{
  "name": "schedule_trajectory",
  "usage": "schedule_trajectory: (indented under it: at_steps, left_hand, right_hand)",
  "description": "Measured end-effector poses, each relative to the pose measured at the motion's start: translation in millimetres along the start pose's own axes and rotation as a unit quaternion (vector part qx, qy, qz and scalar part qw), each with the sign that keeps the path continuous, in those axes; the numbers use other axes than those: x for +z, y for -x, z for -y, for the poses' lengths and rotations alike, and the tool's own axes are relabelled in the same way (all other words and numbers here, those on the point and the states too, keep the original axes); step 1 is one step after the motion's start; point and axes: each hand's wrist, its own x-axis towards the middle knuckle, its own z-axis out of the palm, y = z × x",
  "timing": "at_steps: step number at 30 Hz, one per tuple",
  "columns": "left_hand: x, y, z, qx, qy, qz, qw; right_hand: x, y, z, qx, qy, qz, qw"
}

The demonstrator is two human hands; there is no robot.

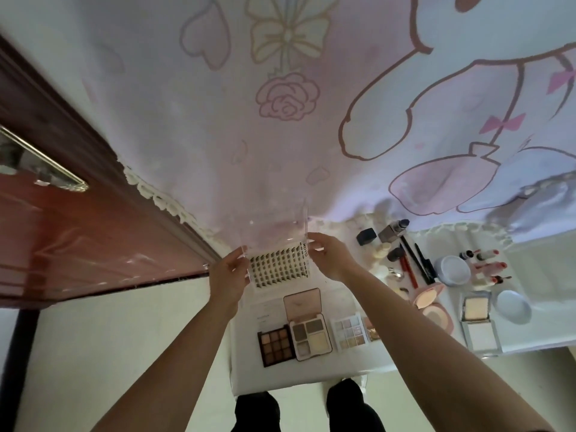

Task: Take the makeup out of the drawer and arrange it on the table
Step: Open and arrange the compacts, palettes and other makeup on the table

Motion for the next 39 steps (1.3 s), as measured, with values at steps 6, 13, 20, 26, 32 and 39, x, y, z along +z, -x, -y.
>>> schedule_trajectory:
  at_steps: [6,13,20,26,32,39]
  left_hand:
    - [-1.6,-30.3,16.7,0.007,-0.117,-0.019,0.993]
    - [0.1,-56.5,20.7,0.045,-0.191,-0.003,0.980]
    - [3.8,-66.7,28.1,0.057,-0.193,-0.045,0.979]
    - [4.7,-64.7,24.1,0.077,-0.196,-0.024,0.977]
    - [18.5,-77.6,12.7,0.065,-0.178,-0.065,0.980]
    - [23.8,-97.2,6.0,0.070,-0.145,-0.094,0.982]
  right_hand:
    - [16.0,-28.6,-20.6,0.022,0.012,0.016,1.000]
    - [17.3,-50.8,-33.8,0.031,0.013,-0.041,0.999]
    - [19.2,-57.0,-39.3,0.019,0.036,-0.075,0.996]
    - [18.8,-55.3,-43.5,0.009,0.054,-0.074,0.996]
    - [24.2,-69.3,-36.1,-0.008,0.068,-0.110,0.991]
    - [24.6,-89.3,-23.8,-0.035,0.086,-0.146,0.985]
